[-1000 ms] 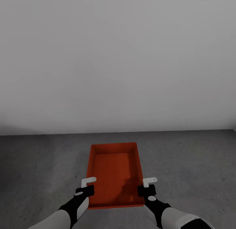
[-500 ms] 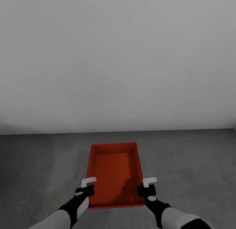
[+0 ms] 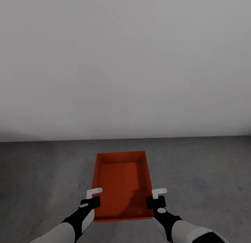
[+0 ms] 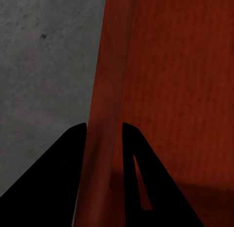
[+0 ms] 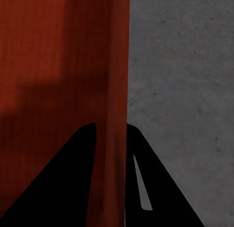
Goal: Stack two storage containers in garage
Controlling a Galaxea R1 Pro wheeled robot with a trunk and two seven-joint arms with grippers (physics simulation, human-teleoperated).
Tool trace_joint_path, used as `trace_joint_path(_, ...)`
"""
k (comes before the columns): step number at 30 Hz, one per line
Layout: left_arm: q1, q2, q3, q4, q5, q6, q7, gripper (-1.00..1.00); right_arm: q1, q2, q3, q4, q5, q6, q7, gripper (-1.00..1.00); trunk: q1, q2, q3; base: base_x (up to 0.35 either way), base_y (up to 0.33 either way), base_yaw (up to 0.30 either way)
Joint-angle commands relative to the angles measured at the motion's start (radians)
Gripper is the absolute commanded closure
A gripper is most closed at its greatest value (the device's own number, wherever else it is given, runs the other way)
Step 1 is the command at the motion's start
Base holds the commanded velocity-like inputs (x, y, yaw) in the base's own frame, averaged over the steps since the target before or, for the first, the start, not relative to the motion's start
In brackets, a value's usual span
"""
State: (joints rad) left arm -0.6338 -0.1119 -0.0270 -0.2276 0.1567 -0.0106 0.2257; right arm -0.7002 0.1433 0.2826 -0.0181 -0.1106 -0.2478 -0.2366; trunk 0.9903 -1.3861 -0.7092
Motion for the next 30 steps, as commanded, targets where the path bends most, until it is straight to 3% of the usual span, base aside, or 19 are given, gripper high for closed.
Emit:
trace_joint_path(1, -0.001, 0.001, 0.024, -0.004, -0.016, -0.003, 0.009, 1.0, -0.001, -0.004, -0.036, 0.004, -0.035, -0.008, -0.009, 1.0, 0.004, -0.008, -0.004, 0.0, 0.0, 0.0)
trace_joint_path(30, -0.001, 0.001, 0.024, -0.004, -0.016, -0.003, 0.009, 1.0, -0.001, -0.004, -0.036, 0.004, -0.035, -0.008, -0.009, 1.0, 0.115, -0.211, -0.095, 0.0, 0.0, 0.0)
